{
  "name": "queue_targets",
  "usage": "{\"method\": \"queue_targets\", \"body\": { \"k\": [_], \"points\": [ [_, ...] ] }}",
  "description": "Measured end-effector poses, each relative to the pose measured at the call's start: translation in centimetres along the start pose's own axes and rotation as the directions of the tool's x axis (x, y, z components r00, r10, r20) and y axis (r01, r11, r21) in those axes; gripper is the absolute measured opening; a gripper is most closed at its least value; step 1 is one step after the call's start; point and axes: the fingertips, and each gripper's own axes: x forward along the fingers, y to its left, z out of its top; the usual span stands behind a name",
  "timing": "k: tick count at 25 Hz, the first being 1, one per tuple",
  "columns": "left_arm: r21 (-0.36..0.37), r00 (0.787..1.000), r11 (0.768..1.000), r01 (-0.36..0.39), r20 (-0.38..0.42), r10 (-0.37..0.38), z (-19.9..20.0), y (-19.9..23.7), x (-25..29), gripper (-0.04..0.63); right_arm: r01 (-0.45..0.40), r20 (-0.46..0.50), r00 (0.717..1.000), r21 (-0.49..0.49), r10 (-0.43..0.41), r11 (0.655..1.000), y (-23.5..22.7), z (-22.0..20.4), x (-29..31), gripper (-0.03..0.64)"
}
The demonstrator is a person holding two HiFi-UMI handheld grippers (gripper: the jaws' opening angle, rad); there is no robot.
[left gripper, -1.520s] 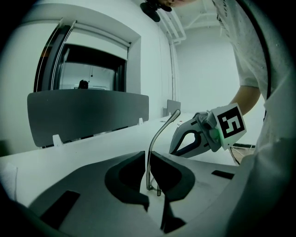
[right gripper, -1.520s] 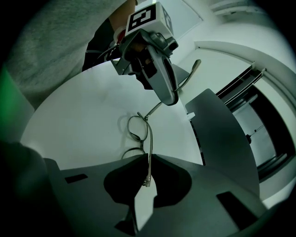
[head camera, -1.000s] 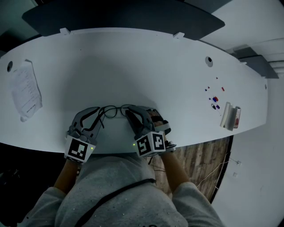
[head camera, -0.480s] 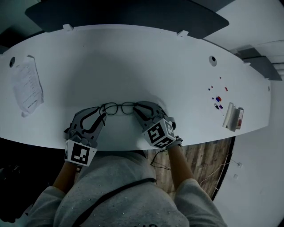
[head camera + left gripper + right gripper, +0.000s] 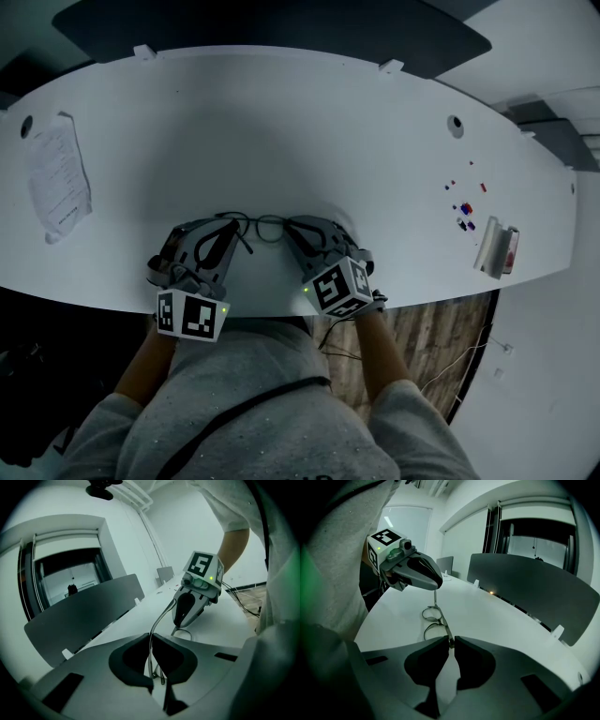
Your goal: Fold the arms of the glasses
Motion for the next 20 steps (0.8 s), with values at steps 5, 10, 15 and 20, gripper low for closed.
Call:
{"method": "queue_targets", "body": {
  "k": [5,10,15,20],
  "points": [
    [0.135,0.999,0.991,0.023,-0.033,-0.019,0.0,-1.1,1.3,0.029,0.000,0.014,1.000,0.013,0.000,1.000,0.2,0.0,-0.1,0.049],
    [0.249,0.995,0.966,0.071,-0.086,-0.052,-0.5,-2.9,2.4,0.028,-0.014,0.045,0.999,0.049,0.012,0.999,0.5,0.2,-0.3,0.051],
    [0.318,0.990,0.942,0.108,-0.116,-0.075,-0.8,-3.8,3.0,0.026,-0.012,0.115,0.993,0.130,-0.003,0.991,0.5,1.1,-2.7,0.051],
    [0.394,0.985,0.909,0.136,-0.152,-0.082,-1.1,-4.4,3.4,0.026,-0.059,0.235,0.972,0.169,0.018,0.984,0.5,4.5,-5.2,0.051]
  ]
}}
